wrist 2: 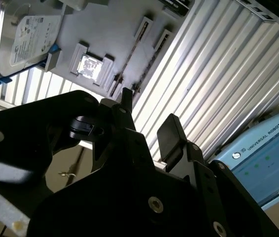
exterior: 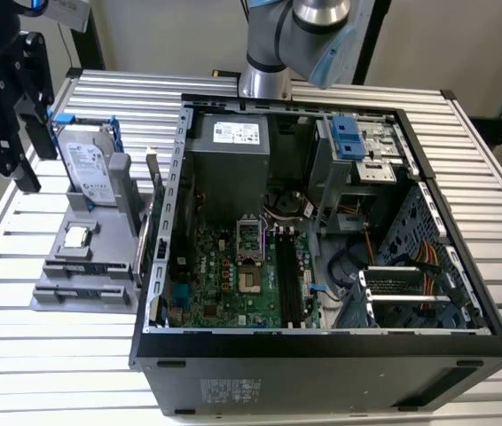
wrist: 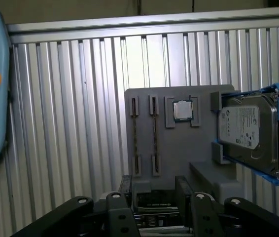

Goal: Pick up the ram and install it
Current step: 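Pick up the ram and move it above insertion slot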

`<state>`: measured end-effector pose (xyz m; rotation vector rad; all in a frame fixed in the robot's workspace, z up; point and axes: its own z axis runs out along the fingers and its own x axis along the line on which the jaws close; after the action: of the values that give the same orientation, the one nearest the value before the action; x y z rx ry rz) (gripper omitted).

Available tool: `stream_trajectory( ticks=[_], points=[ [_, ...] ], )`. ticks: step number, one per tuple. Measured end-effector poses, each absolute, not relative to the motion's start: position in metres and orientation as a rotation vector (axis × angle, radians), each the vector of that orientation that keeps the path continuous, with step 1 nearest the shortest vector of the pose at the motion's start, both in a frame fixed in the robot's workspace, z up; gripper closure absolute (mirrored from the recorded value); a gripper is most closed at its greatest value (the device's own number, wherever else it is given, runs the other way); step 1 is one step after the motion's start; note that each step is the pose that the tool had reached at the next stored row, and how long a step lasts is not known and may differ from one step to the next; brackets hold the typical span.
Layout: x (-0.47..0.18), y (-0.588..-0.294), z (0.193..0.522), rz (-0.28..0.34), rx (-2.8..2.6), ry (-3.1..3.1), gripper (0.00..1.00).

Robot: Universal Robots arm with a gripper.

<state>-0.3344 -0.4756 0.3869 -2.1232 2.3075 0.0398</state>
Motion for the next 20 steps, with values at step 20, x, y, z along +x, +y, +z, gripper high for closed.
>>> stream_trajectory(
  ticks=[20],
  points=[
    [-0.3396, -0.4756, 0.3824, 0.040, -2.156, 2.277, 0.00]
  ],
)
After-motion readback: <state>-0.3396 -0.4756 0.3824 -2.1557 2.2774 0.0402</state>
